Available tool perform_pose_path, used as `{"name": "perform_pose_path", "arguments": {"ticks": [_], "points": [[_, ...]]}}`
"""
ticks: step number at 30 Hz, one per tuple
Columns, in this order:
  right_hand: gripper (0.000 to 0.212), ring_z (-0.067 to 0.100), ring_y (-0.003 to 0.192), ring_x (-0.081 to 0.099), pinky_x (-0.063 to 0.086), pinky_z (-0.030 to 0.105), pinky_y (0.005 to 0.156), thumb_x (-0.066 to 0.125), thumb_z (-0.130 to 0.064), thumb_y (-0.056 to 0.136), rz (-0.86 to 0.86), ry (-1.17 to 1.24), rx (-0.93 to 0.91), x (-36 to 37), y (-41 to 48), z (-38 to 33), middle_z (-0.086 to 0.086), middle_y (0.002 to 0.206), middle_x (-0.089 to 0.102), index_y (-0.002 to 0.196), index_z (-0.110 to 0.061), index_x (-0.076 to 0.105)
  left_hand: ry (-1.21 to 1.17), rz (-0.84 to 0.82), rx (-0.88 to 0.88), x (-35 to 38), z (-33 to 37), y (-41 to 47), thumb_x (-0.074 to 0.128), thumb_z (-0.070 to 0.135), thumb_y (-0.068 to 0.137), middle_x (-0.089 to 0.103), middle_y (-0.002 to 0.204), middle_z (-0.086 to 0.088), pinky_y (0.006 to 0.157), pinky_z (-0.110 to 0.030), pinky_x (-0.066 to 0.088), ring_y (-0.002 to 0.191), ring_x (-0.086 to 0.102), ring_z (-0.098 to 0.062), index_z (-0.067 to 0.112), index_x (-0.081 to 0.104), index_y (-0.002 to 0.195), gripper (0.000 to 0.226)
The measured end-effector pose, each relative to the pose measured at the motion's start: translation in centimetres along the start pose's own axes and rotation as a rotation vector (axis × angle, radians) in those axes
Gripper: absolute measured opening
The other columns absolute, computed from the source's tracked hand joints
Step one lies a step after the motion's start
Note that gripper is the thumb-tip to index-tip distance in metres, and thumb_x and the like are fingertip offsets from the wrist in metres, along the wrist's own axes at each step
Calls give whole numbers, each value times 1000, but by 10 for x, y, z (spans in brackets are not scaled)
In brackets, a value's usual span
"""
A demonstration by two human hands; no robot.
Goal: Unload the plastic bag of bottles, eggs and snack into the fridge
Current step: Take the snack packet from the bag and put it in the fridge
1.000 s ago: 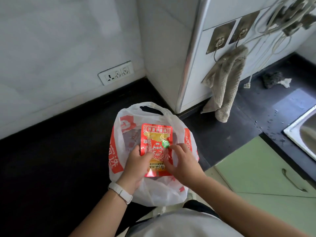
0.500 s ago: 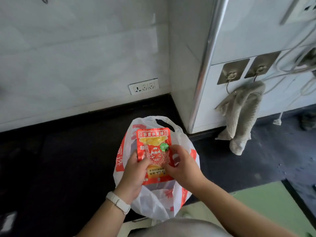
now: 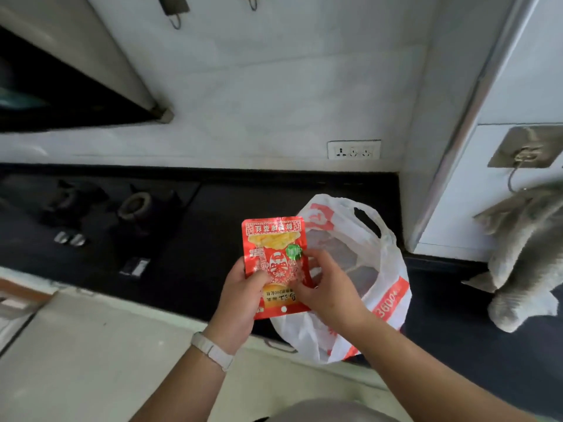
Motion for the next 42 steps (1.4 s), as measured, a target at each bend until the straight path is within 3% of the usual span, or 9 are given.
{"name": "perform_pose_path", "arguments": {"ticks": [4, 7, 10, 14, 19, 23, 28, 38, 42], "points": [[52, -2, 85, 60, 53, 13, 67, 69, -33, 89, -97, -65, -67, 35, -1, -21, -24, 102, 50, 133, -30, 43, -60, 95, 25, -41, -6, -16, 59, 5, 93, 77, 99, -2, 76, -40, 61, 89, 76, -23, 23, 66, 112, 28], [49, 3, 90, 61, 58, 21, 75, 70, -34, 89, -163, -118, -110, 73, -3, -37, -21, 107, 53, 130, -32, 43, -94, 174, 23, -82, -18, -26, 62, 10, 93, 77, 98, 3, 76, -40, 61, 87, 76, -20, 30, 64, 111, 27], [50, 2, 94, 61, 56, 13, 70, 68, -37, 89, -250, -150, -110, 124, -10, -53, -20, 113, 54, 132, -36, 42, -122, 256, 19, -132, -34, -37, 64, 16, 93, 76, 102, 6, 81, -43, 61, 89, 76, -18, 34, 62, 114, 27], [56, 6, 103, 61, 58, 26, 87, 70, -37, 87, -325, -204, -113, 203, -23, -80, -17, 123, 52, 136, -36, 42, -187, 315, 14, -212, -55, -55, 64, 18, 92, 76, 106, 2, 88, -53, 59, 96, 74, -25, 30, 63, 120, 31], [55, -1, 92, 58, 52, 11, 68, 68, -36, 89, -390, -309, -163, 314, -51, -111, -23, 117, 43, 138, -35, 42, -311, 379, 10, -322, -86, -77, 61, 10, 92, 76, 106, -3, 88, -56, 58, 95, 74, -29, 23, 63, 120, 31], [54, 6, 99, 60, 57, 20, 76, 68, -39, 89, -442, -403, -222, 403, -65, -133, -22, 120, 42, 137, -34, 43, -405, 447, 12, -406, -109, -95, 58, 3, 92, 76, 107, -5, 85, -53, 59, 92, 75, -29, 21, 63, 120, 34], [57, 6, 98, 59, 55, 20, 78, 69, -35, 88, -528, -427, -347, 494, -82, -167, -13, 127, 47, 137, -29, 42, -480, 531, 63, -496, -124, -125, 56, 6, 95, 76, 110, -3, 87, -53, 58, 96, 74, -29, 23, 62, 122, 33], [55, 3, 92, 60, 57, 23, 78, 73, -30, 86, -781, -410, -567, 625, -121, -211, -10, 123, 51, 134, -26, 47, -652, 796, 154, -603, -158, -193, 56, 3, 95, 75, 112, -4, 88, -54, 58, 98, 74, -30, 19, 60, 125, 34], [53, 0, 89, 58, 51, 9, 65, 72, -33, 88, -910, -405, -621, 675, -134, -219, -12, 121, 49, 133, -26, 46, -696, 935, 133, -633, -173, -215, 57, 6, 96, 76, 108, 0, 87, -53, 59, 95, 75, -28, 23, 60, 123, 32]]}}
Point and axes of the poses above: each hand's wrist, its own y-axis towards the middle knuckle, its own x-axis out of the palm, z = x × y, the point moved 3 cm from there along y, towards the middle knuckle
